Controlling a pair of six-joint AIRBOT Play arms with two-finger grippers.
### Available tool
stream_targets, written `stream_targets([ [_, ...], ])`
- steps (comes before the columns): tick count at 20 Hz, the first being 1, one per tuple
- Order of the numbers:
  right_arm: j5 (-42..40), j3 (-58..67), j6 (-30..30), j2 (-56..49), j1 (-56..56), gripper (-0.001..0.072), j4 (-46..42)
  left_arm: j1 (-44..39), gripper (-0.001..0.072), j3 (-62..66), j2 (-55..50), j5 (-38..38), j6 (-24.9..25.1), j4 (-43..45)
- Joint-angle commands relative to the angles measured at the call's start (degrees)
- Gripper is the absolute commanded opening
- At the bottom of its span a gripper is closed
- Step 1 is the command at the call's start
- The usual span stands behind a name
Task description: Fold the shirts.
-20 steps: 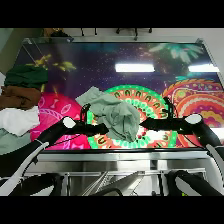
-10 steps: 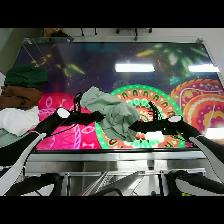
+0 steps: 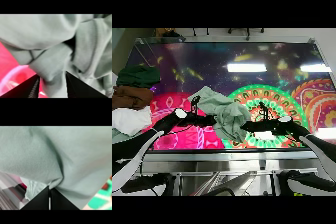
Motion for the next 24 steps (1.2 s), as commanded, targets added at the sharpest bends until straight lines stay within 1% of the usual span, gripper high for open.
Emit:
stream_targets([
  [1,1.64,0.04,-0.13,0.02,0.04,0.0022,0.31,0.37,0.0348,1.49,3.04,-1.66,0.79,-0.02],
  [5,1.70,0.04,-0.13,0.31,-0.44,0.0022,0.28,4.09,0.0346,2.27,8.04,-6.93,0.83,0.94],
  [6,1.66,0.04,-0.15,0.31,-0.57,0.0021,0.28,5.11,0.0239,2.12,8.81,-7.32,0.83,1.66],
  [7,1.68,0.04,-0.15,0.28,-0.55,0.0022,0.26,6.03,0.0012,1.57,9.25,-7.54,1.42,1.81],
  [8,1.68,0.04,-0.15,0.28,-0.55,0.0022,0.26,6.43,0.0013,0.98,9.22,-7.58,2.38,1.99],
  [10,1.70,0.04,-0.15,0.31,-0.55,0.0022,0.26,7.43,0.0013,-0.81,9.16,-6.84,2.56,4.70],
  [11,1.81,0.04,-0.13,0.31,-0.55,0.0022,0.26,9.09,0.0013,-1.29,9.16,-6.01,2.47,6.12],
  [13,1.84,0.04,-0.15,0.31,-0.55,0.0022,0.22,14.78,0.0016,-1.40,9.16,-4.61,2.45,4.24],
  [14,1.84,0.04,-0.13,0.31,-0.55,0.0022,0.24,17.88,0.0138,-1.33,9.14,-4.20,2.78,2.14],
  [15,1.79,0.04,-0.13,0.31,-0.55,0.0022,0.26,20.65,0.0608,-1.29,8.81,-3.80,3.65,-0.35],
  [16,1.73,0.04,-0.13,0.31,-0.55,0.0022,0.28,22.75,0.0698,-1.14,7.96,-3.91,4.13,-2.38],
  [18,1.62,0.04,-0.11,0.31,-0.55,0.0022,0.31,24.79,0.0697,0.39,4.57,-5.03,4.44,-3.78],
  [19,1.62,0.04,-0.11,0.31,-0.55,0.0022,0.31,24.41,0.0698,1.73,2.23,-5.01,4.44,-3.76],
  [24,1.60,0.04,-0.11,0.28,-0.55,0.0022,0.31,17.97,0.0697,13.09,-9.57,-3.06,4.44,-3.58],
])
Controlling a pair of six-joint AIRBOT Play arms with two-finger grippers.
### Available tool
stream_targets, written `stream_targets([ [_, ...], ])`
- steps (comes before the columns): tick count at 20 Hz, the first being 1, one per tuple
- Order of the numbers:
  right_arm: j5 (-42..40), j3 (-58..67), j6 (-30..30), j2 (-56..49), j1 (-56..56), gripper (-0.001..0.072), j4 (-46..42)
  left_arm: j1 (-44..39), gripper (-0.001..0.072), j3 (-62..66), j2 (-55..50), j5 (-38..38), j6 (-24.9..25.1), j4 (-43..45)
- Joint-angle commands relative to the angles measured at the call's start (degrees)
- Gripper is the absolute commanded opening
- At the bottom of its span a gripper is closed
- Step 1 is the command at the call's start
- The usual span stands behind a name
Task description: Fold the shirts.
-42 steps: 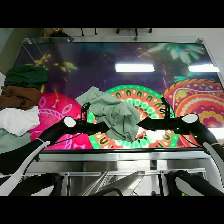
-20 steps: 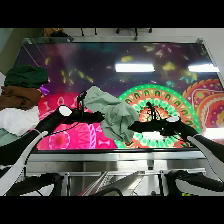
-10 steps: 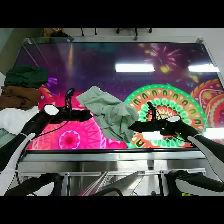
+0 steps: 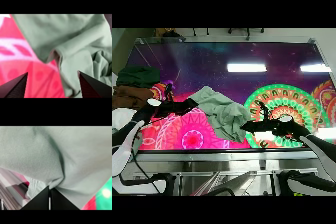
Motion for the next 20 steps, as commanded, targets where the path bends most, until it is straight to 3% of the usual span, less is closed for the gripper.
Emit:
stream_targets([
  [1,-0.07,0.04,0.07,0.02,-0.02,0.0022,0.02,-3.43,0.0697,7.96,-8.20,2.14,0.11,-0.48],
  [2,-0.07,0.04,0.04,0.02,-0.02,0.0022,0.00,-4.13,0.0646,10.12,-10.34,2.19,0.07,-0.52],
  [3,-0.07,0.04,0.04,0.02,-0.02,0.0022,0.00,-4.55,0.0420,12.41,-12.31,1.66,0.09,-0.48],
  [4,-0.04,0.04,0.07,0.04,-0.02,0.0022,0.00,-4.92,0.0135,14.64,-13.97,-0.37,0.11,-0.46],
  [5,0.02,0.04,0.07,0.04,-0.02,0.0022,0.00,-4.90,0.0012,16.52,-14.93,-2.69,0.26,-0.39],
  [8,1.31,0.17,0.04,1.64,-0.57,0.0021,-0.02,-4.76,0.0008,21.53,-14.01,-8.55,0.24,-0.35],
  [11,10.38,4.44,0.31,7.02,-7.82,0.0021,-0.22,-3.96,0.0008,26.21,-5.86,-13.07,-0.22,-0.48],
  [16,26.71,25.66,3.76,18.43,-31.10,0.0020,0.15,-0.07,0.0007,37.40,13.38,-21.18,-5.44,-0.39],
  [20,28.79,45.68,3.96,23.39,-41.48,0.0020,1.33,4.48,0.0008,46.16,26.91,-25.44,-7.50,-0.20],
])
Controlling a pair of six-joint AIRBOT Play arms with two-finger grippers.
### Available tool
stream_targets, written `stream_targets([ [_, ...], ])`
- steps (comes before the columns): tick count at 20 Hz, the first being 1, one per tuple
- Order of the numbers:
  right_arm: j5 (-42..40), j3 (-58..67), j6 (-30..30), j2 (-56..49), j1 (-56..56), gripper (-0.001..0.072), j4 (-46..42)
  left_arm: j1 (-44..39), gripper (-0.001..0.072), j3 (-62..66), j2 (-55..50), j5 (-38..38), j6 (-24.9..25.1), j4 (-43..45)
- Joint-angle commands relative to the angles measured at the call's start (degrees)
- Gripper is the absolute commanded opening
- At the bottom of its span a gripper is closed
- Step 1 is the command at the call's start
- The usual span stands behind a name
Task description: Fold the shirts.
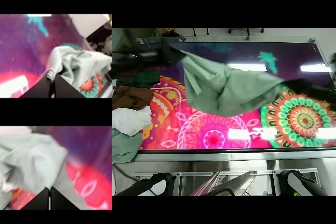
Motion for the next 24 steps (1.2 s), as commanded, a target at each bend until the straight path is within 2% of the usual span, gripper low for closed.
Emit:
stream_targets([
  [1,2.60,16.59,0.92,4.28,-6.14,0.0021,0.96,3.91,0.0008,7.61,11.87,-5.01,-1.97,0.50],
  [4,2.36,26.14,0.92,4.98,-2.73,0.0021,1.16,9.33,0.0008,9.49,20.06,-10.08,-1.92,0.52],
  [6,2.64,27.78,0.96,6.05,-1.97,0.0021,1.14,13.73,0.0008,6.03,24.92,-12.48,-1.33,0.92],
  [9,5.62,24.41,3.28,5.95,-2.05,0.0021,-1.38,19.15,0.0009,-6.43,30.80,-12.70,-0.61,4.68],
  [11,5.64,15.45,2.78,6.05,-2.03,0.0021,-0.24,20.72,0.0008,-18.53,33.09,-11.74,1.99,4.24],
  [13,4.02,2.62,-0.87,5.77,-1.62,0.0021,2.89,19.50,0.0009,-31.71,33.42,-7.45,4.74,1.70],
  [15,-2.43,-10.54,-5.40,3.63,0.48,0.0022,2.99,15.69,0.0009,-43.58,30.27,0.00,8.39,0.13],
  [18,-12.48,-24.35,-11.76,-3.91,4.11,0.0022,2.93,8.24,0.0009,-55.23,19.89,15.26,13.90,0.28],
  [20,-17.66,-27.28,-15.04,-12.02,6.99,0.0023,2.93,4.07,0.0010,-57.61,11.06,24.76,16.68,0.28],
  [21,-19.17,-27.02,-16.63,-15.82,8.37,0.0072,3.45,2.51,0.0011,-57.35,6.45,28.35,17.22,0.31],
  [22,-20.37,-26.21,-18.36,-19.21,9.38,0.0239,4.02,1.55,0.0011,-56.19,2.43,29.92,17.22,0.33],
  [23,-20.39,-24.65,-18.47,-21.64,9.62,0.0302,3.93,1.01,0.0011,-54.14,-1.49,29.55,17.22,0.33],
  [24,-19.61,-22.49,-18.32,-23.04,9.42,0.0301,3.58,0.94,0.0011,-51.54,-5.44,27.85,17.22,0.33],
])
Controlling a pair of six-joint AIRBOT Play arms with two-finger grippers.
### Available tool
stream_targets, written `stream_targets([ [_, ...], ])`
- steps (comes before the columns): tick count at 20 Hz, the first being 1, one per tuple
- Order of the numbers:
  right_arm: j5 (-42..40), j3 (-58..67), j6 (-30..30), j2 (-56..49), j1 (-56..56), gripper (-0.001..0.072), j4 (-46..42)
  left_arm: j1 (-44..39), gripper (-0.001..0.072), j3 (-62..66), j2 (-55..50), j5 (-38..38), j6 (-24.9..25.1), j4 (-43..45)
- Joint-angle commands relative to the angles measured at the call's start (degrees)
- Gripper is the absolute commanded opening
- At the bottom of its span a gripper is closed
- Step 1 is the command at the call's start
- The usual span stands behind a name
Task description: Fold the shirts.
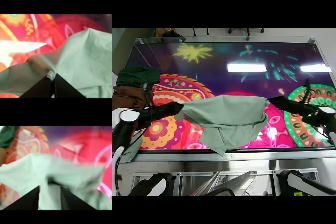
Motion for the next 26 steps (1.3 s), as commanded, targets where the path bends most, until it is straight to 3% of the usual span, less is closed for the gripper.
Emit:
stream_targets([
  [1,-1.33,3.02,-1.68,-6.78,0.83,0.0301,-1.44,-2.34,0.0011,4.90,-13.29,2.51,1.97,0.15],
  [3,2.08,7.10,7.08,-4.02,-1.77,0.0307,-9.29,-0.74,0.0011,10.84,-17.75,-3.04,1.97,0.13],
  [5,2.49,7.39,19.43,1.11,-4.11,0.0491,-20.85,1.07,0.0011,15.21,-20.26,-7.52,1.92,0.13],
  [8,7.30,0.63,33.94,9.35,-2.80,0.0500,-32.83,3.48,0.0011,17.94,-21.73,-10.27,1.95,0.13],
  [12,6.54,-14.36,42.12,18.47,3.96,0.0500,-32.81,4.44,0.0011,17.92,-21.73,-10.88,1.95,0.22],
  [18,-5.27,-20.98,42.84,16.68,16.39,0.0499,-31.04,3.56,0.0011,17.92,-21.70,-11.10,1.92,0.07],
  [22,-13.62,-20.98,36.46,8.83,23.58,0.0497,-21.59,3.61,0.0011,17.92,-21.70,-11.80,1.92,0.11],
  [24,-15.93,-20.92,30.32,4.52,26.38,0.0494,-14.21,3.61,0.0011,17.92,-21.70,-12.17,1.92,0.11],
  [25,-15.96,-20.55,25.14,3.13,26.95,0.0362,-9.57,3.63,0.0012,17.94,-21.70,-12.17,1.92,0.13],
  [26,-14.88,-19.71,20.52,2.67,26.86,0.0111,-5.97,3.63,0.0011,17.94,-21.70,-12.20,1.92,0.11],
])
